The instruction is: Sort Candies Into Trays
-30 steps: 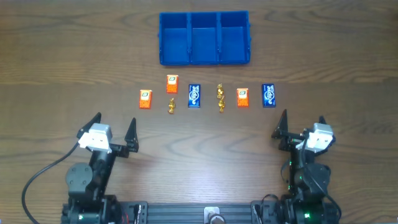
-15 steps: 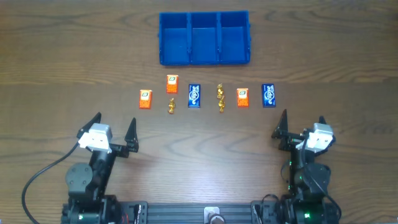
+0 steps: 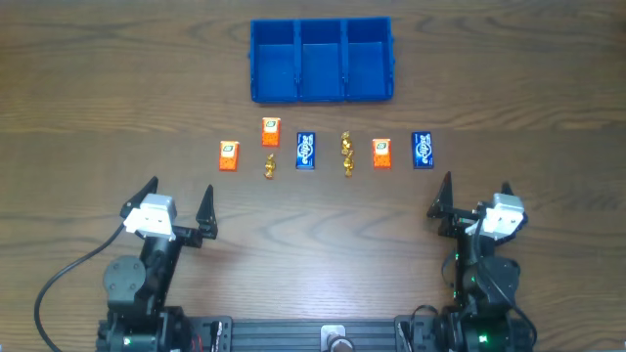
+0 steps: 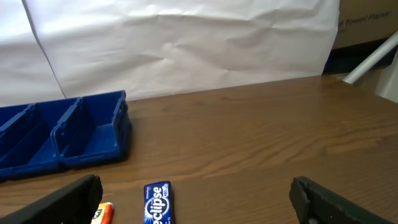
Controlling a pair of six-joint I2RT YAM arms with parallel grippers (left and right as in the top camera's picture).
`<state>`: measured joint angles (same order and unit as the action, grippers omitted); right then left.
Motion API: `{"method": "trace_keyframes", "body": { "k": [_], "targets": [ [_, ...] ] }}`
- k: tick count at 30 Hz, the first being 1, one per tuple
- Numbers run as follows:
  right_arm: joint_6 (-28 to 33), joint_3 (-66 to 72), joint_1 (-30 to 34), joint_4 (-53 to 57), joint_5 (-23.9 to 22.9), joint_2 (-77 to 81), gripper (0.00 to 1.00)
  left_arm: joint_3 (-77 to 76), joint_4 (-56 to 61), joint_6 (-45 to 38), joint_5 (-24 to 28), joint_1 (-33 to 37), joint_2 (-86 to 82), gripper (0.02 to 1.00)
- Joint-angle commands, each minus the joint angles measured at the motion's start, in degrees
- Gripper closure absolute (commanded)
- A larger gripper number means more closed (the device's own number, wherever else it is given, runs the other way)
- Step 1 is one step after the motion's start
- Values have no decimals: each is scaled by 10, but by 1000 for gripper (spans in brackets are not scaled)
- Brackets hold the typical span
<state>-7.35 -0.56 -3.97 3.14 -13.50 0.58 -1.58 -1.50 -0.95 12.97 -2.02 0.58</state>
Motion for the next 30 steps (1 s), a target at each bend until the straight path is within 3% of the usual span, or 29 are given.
{"method": "trace_keyframes", "body": {
  "k": [1,7,16,30],
  "targets": [
    [3,1,2,2,-1,-4,1,-61,-80,32,-7,-2,0,18],
    [3,1,2,2,-1,-4,1,-238,-180,27,-34,-24,116,18],
    [3,1,2,2,-1,-4,1,-490,-288,20,-59,-45,501,18],
    [3,1,2,2,-1,-4,1,-514,-222,29,-39,-78,865,18]
  ]
}}
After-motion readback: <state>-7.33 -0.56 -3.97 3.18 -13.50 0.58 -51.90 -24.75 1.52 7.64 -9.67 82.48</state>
